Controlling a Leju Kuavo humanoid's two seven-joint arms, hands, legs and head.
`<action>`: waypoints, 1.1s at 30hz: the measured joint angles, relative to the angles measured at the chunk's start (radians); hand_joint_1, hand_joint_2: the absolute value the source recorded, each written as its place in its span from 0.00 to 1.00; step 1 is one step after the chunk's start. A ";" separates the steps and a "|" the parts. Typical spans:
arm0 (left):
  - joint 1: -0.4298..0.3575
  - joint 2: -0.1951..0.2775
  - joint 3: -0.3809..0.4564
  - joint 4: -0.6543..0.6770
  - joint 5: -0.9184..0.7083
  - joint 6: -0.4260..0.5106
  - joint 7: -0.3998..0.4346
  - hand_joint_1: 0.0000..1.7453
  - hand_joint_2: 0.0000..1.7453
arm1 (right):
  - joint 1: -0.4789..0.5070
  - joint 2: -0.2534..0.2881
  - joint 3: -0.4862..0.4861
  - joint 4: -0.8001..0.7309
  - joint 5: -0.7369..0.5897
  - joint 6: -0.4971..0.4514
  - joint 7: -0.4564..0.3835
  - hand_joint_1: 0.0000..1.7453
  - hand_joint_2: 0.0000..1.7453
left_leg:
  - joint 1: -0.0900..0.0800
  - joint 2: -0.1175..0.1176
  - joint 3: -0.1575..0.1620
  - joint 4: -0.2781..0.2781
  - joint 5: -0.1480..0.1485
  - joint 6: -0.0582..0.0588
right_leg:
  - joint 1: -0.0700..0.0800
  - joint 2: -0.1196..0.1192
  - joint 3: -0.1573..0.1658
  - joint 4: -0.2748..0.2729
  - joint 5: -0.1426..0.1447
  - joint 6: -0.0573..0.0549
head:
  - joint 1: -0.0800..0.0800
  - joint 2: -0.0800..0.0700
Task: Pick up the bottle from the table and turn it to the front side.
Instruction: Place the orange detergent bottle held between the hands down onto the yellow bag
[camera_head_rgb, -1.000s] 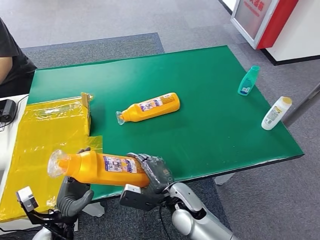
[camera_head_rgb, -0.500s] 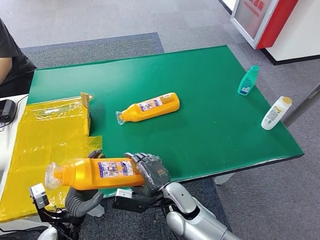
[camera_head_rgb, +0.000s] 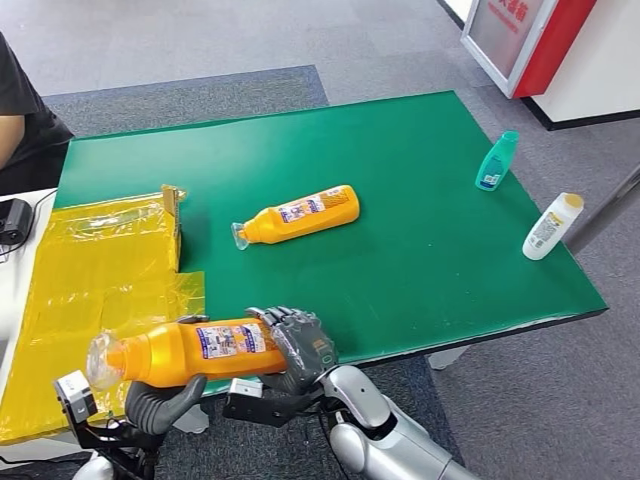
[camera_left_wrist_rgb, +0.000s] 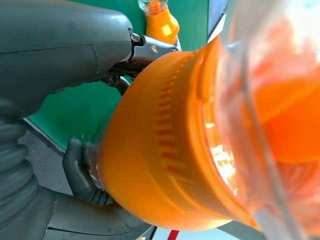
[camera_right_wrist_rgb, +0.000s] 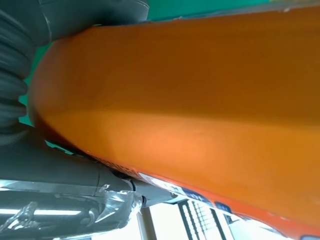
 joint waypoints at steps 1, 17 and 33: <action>0.000 0.000 0.000 0.000 0.000 0.000 0.000 1.00 1.00 | 0.000 0.000 0.000 0.000 0.000 0.000 0.000 0.97 1.00 | 0.000 0.000 0.000 0.000 0.000 0.000 | 0.000 0.000 0.000 0.000 0.000 0.000 | 0.000 0.000; 0.017 -0.004 0.014 -0.065 -0.215 0.203 -0.060 1.00 1.00 | 0.048 -0.007 -0.031 -0.059 -0.024 0.012 0.012 0.00 1.00 | 0.000 0.000 0.000 0.000 0.000 0.000 | 0.000 0.000 0.000 0.000 0.000 0.000 | 0.000 0.000; 0.077 0.005 0.275 -0.290 -0.743 0.758 -0.036 1.00 1.00 | 0.380 -0.097 -0.242 -0.435 -0.040 -0.014 0.020 0.00 1.00 | 0.000 0.000 0.000 0.000 -0.003 -0.002 | 0.000 0.000 -0.001 0.000 -0.002 -0.002 | 0.000 0.000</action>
